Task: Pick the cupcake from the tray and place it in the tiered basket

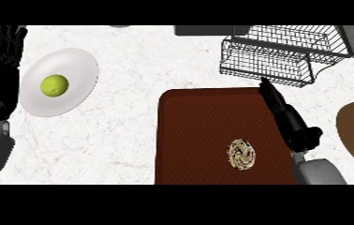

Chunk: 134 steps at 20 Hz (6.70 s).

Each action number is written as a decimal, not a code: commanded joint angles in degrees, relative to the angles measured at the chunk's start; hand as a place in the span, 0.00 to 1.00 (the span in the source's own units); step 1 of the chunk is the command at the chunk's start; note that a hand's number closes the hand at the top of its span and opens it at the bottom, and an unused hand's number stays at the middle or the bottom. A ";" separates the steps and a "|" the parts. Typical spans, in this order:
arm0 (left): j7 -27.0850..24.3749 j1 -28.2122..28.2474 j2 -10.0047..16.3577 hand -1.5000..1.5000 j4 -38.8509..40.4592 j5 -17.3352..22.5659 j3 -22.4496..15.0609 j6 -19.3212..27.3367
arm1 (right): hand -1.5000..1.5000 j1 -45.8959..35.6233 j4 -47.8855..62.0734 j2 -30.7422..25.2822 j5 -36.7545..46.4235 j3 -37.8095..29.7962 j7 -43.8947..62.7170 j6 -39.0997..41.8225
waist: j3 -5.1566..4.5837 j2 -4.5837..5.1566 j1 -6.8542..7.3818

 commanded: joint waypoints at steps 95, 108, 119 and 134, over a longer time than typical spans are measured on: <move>1.73 7.82 -16.47 0.50 13.47 -22.62 9.18 -18.72 | 0.00 1.91 -20.68 0.98 35.22 14.35 61.84 25.00 | 0.41 -1.84 0.71; 4.46 7.72 -18.71 0.50 11.35 -25.52 8.37 -17.61 | 1.00 1.63 -16.88 2.23 41.49 20.66 53.60 27.16 | 0.42 -1.87 0.72; -0.58 7.37 -19.44 0.50 16.50 -26.13 9.30 -18.29 | 1.00 -3.65 -22.55 15.77 44.32 17.66 66.26 18.61 | 0.37 -1.75 0.78; 1.38 6.12 -21.06 0.50 14.23 -26.93 6.90 -18.29 | 1.00 -45.15 -5.01 16.60 65.43 18.59 82.95 -16.44 | 0.28 -1.70 3.95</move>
